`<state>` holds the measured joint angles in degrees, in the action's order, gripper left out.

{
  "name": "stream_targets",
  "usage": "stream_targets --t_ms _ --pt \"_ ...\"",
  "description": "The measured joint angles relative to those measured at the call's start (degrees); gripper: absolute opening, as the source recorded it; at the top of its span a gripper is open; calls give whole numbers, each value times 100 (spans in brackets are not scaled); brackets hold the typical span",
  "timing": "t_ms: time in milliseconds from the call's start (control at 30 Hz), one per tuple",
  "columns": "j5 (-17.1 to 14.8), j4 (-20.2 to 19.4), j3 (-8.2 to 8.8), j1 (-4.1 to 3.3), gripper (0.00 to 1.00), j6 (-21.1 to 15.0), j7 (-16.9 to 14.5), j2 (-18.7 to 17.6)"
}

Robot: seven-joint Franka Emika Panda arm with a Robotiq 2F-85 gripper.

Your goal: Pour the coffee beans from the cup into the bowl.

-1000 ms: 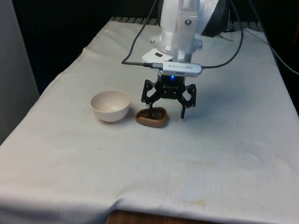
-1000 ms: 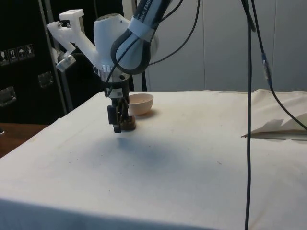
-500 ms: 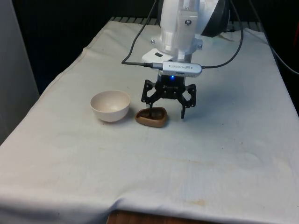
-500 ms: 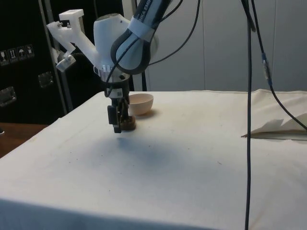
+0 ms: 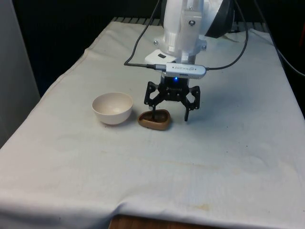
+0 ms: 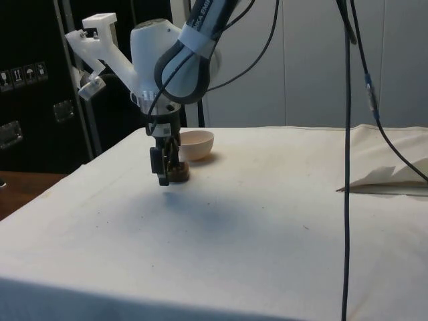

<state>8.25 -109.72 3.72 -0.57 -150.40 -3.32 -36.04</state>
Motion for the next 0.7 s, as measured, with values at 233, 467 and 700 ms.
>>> stream_targets --t_ms 233,467,700 --pt "0 0 0 0 100 0 0 0" --pt "0 0 0 0 87 0 0 0" --pt "0 0 0 0 41 0 0 0"
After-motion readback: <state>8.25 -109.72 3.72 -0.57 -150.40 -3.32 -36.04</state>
